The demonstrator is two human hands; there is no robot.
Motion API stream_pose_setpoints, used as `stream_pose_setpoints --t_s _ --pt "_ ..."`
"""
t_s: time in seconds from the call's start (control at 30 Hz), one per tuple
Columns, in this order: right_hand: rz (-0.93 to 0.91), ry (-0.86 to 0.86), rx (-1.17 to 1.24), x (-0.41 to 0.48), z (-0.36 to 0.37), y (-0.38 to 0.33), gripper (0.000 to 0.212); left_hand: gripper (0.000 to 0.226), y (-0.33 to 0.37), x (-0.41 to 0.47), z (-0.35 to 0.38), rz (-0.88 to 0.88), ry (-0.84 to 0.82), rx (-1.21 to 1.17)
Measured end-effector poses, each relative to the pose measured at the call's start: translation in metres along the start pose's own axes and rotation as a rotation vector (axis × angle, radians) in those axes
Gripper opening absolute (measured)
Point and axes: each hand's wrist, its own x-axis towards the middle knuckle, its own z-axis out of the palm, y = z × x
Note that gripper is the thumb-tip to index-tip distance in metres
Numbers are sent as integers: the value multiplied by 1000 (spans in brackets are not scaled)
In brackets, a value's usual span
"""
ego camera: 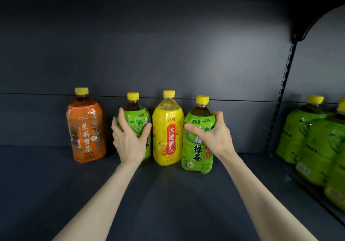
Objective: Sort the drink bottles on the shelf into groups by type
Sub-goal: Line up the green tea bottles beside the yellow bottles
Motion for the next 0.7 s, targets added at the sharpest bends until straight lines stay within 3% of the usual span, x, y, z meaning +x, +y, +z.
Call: stream_pose_setpoints --t_s 0.1,0.27,0.37,0.47,0.53,0.63,0.7 --pt "10 -32 89 -14 -1 -6 79 84 -4 2 -14 -5 -70 -23" --pt "-17 -11 101 -42 -4 -18 97 84 1 -15 -47 72 -163 -139" --pt "-12 -32 131 -61 -9 -23 95 87 7 -30 -66 67 -215 -268" --pt "54 -47 193 -77 -14 -21 103 95 14 -40 -81 -51 -321 -471" --pt "119 -38 247 -85 -14 -17 105 89 17 -46 -86 -165 -480 -623" --pt "169 -46 332 -94 -7 -17 85 80 23 -60 -84 -313 -666 -740" --pt "185 -23 420 -100 -3 -17 76 70 29 -67 -81 -340 -656 -755"
